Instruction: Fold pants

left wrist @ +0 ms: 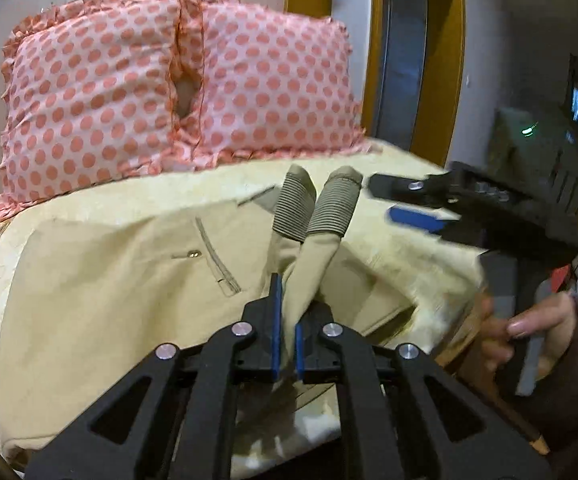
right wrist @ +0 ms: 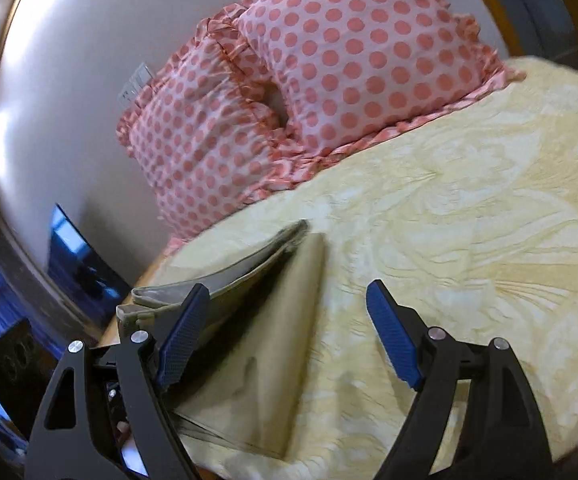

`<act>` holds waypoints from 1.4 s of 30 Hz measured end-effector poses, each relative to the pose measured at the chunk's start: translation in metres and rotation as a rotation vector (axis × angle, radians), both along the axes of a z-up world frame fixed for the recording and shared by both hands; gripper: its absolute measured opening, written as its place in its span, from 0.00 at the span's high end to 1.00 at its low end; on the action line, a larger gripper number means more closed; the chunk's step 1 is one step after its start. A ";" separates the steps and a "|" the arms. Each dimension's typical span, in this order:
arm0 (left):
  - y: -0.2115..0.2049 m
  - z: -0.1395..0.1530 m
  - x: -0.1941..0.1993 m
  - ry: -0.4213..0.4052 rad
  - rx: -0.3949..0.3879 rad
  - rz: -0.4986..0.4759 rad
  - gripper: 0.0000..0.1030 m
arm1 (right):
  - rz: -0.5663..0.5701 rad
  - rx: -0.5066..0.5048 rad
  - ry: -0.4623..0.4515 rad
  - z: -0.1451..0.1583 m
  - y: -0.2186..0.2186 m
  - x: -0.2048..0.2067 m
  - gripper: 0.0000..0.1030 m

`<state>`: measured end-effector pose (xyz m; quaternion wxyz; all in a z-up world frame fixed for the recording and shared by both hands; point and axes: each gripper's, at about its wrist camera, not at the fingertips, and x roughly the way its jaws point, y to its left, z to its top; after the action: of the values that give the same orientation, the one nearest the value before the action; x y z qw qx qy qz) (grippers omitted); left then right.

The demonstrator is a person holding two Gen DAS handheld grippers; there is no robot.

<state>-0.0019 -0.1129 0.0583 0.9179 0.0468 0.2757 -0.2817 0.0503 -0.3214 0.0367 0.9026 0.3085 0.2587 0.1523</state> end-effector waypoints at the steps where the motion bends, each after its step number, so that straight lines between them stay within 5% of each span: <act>1: -0.012 -0.004 0.001 0.015 0.000 -0.014 0.96 | 0.017 0.025 0.005 0.001 0.002 0.006 0.20; 6: -0.023 -0.028 -0.004 0.103 0.032 -0.063 0.86 | 0.096 0.023 0.106 -0.002 0.016 0.034 0.20; 9: 0.020 0.002 -0.017 0.122 -0.126 -0.115 0.43 | 0.139 -0.084 0.173 -0.009 0.030 0.049 0.25; 10: 0.032 0.011 -0.019 0.106 -0.155 -0.099 0.32 | 0.153 -0.117 0.189 -0.012 0.034 0.053 0.30; 14: 0.113 0.040 0.006 0.066 -0.149 0.133 0.26 | 0.177 -0.165 0.238 -0.026 0.041 0.066 0.37; 18: 0.185 0.019 0.075 0.247 -0.180 0.304 0.29 | 0.185 -0.152 0.237 -0.030 0.036 0.073 0.45; 22: 0.204 -0.012 0.118 0.449 -0.282 0.249 0.33 | 0.240 -0.077 0.251 -0.033 0.027 0.076 0.59; 25: 0.203 -0.025 0.140 0.518 -0.315 0.217 0.34 | 0.255 0.010 0.266 -0.039 0.016 0.082 0.61; 29: 0.202 -0.030 0.160 0.560 -0.359 0.184 0.34 | 0.290 -0.010 0.271 -0.039 0.021 0.089 0.69; 30: 0.201 -0.033 0.165 0.578 -0.363 0.182 0.51 | 0.315 0.014 0.268 -0.041 0.021 0.090 0.82; 31: 0.201 -0.037 0.172 0.605 -0.367 0.184 0.82 | 0.334 0.053 0.265 -0.043 0.019 0.091 0.85; 33: 0.205 -0.043 0.178 0.653 -0.430 0.173 0.90 | 0.355 0.139 0.262 -0.046 0.011 0.092 0.87; 36: 0.201 -0.028 0.179 0.596 -0.405 0.159 0.93 | 0.372 0.178 0.252 -0.040 0.008 0.098 0.89; 42: 0.176 0.005 0.225 0.451 -0.346 0.183 0.94 | 0.336 0.085 0.152 0.001 0.001 0.147 0.90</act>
<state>0.2232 0.0630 0.0632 0.8495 -0.1990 0.4235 -0.2437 0.1970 -0.3207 0.0381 0.8285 0.3096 0.3672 0.2880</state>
